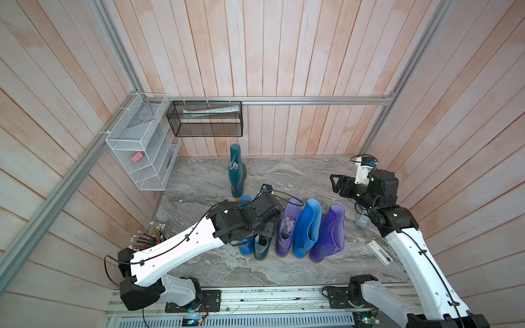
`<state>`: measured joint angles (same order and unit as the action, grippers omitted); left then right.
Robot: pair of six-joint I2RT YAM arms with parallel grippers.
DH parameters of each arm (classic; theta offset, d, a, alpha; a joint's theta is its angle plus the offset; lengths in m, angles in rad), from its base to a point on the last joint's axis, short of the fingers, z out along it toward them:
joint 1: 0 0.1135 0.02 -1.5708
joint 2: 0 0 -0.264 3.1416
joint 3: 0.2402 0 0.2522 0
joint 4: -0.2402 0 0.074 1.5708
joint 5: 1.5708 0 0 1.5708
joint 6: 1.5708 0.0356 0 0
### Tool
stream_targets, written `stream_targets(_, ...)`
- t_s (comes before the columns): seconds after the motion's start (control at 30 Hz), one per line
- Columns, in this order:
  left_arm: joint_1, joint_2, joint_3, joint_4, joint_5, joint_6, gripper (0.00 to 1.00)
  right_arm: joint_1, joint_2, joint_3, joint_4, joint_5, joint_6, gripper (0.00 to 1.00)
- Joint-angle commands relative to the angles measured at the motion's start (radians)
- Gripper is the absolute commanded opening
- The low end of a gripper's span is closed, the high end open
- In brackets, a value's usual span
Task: Match and arrange rain boots in pairs
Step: Pick up the rain boot at the center of the board.
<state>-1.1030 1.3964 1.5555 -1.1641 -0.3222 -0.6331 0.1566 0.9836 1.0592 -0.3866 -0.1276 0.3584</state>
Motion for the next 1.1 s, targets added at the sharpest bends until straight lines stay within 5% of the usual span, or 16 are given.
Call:
stream_targets(0.0,-0.006,0.014,0.027,-0.046,-0.038,-0.014,0.62,0.005,-0.020,-0.018,-0.024,0.021,-0.017,0.77)
stream_targets(0.67,-0.006,0.031,0.021,-0.048,-0.061,-0.017,0.00,0.005,-0.021,-0.050,-0.005,0.019,-0.012,0.77)
stream_targets(1.07,-0.004,0.057,0.106,-0.031,-0.136,-0.017,0.00,0.004,-0.033,-0.053,-0.006,0.021,-0.012,0.77)
